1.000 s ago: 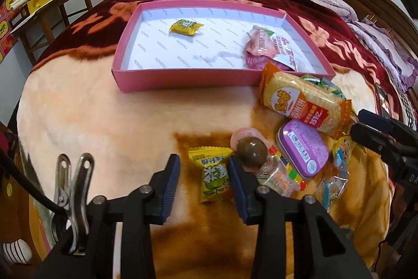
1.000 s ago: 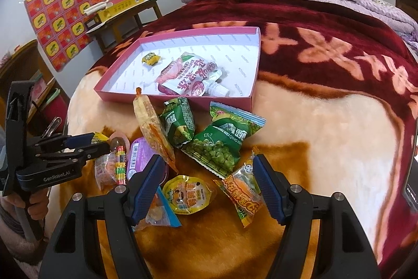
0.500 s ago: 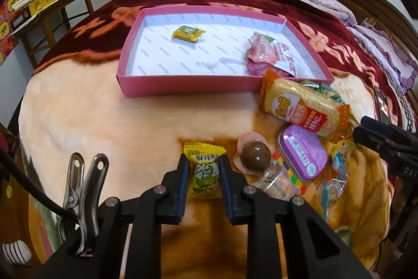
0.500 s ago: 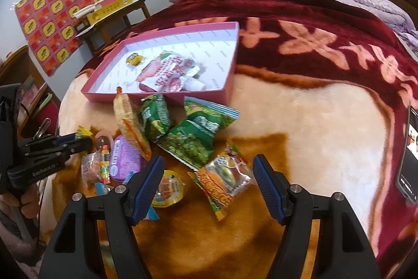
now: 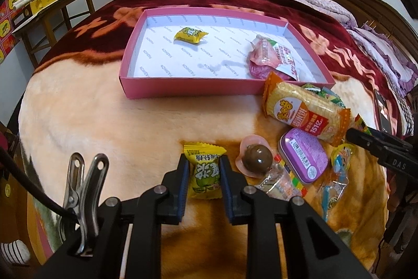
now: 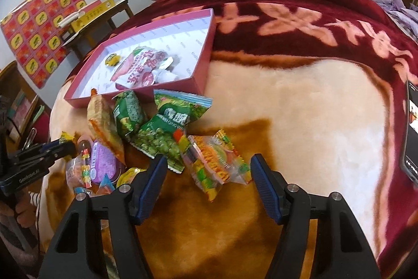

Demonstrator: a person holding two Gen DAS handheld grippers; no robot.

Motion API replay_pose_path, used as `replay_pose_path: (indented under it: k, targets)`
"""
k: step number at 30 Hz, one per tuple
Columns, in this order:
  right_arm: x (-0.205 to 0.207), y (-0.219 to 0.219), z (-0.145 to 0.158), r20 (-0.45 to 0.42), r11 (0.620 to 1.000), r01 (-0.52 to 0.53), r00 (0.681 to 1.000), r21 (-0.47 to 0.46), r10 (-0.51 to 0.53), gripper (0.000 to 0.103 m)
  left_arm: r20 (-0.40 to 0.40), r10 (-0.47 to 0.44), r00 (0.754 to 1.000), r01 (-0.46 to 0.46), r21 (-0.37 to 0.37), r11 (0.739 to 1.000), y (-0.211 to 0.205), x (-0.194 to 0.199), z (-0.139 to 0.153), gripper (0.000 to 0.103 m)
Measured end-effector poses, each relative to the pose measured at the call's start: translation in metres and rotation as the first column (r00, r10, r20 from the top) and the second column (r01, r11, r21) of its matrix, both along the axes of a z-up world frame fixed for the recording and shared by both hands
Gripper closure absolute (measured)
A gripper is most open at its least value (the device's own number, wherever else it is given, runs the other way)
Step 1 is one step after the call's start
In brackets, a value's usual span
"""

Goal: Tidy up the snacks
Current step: 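Grasp the second yellow candy packet with the left tool while the right tool grasps the gummy pack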

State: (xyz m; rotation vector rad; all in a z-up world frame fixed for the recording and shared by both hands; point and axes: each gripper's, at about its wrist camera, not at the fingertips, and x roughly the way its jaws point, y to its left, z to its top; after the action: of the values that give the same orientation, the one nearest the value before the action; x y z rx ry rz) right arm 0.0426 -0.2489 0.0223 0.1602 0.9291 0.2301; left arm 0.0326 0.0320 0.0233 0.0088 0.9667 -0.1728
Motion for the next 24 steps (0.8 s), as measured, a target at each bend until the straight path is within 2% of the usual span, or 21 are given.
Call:
replay_pose_path:
  k: [5,24]
  targets:
    - [-0.001,-0.001,0.001,0.026,1.0,-0.001,1.0,-0.016,0.002,0.054,0.001,0.009,1.0,-0.009,0.001,1.0,0.002,0.0,0.002,0.079]
    - [-0.01,0.006,0.023,0.106,0.999,-0.042,0.993,-0.021,0.044,0.059,0.047,0.038,0.998,-0.037,-0.019,0.999,0.013,0.005,0.023,0.079]
